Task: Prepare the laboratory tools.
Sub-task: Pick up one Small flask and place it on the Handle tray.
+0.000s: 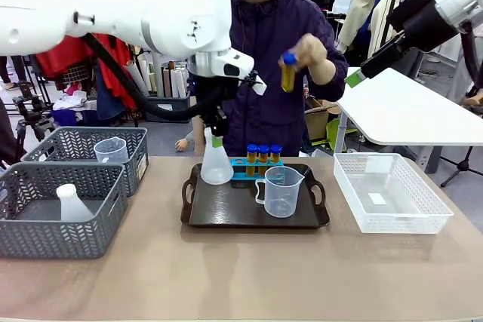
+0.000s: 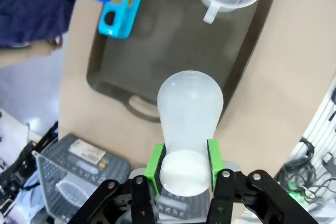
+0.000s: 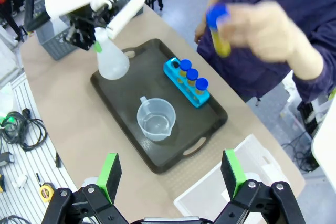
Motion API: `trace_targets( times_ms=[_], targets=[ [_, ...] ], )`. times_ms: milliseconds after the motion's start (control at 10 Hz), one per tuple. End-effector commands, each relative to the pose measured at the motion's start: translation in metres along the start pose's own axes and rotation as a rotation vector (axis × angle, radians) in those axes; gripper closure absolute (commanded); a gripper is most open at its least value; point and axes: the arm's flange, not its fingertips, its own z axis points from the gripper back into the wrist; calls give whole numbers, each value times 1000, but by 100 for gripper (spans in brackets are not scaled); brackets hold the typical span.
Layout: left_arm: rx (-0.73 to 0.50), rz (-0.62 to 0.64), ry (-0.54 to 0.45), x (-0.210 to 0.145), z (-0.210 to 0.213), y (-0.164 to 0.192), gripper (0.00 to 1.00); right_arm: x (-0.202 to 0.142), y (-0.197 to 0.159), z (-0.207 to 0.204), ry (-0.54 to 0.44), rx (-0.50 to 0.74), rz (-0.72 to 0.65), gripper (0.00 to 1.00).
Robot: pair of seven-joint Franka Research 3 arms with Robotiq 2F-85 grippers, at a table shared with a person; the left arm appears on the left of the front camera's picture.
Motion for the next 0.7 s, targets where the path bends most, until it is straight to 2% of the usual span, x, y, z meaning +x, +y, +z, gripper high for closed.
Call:
trace_targets(
  times_ms=[0,600],
  targets=[
    [-16,-43,-32,1,-16,-5,100,0,-1,0,-18,19,-1,0],
    [-19,-26,-11,12,-25,-7,100,0,-1,0,-18,19,-1,0]
  ],
)
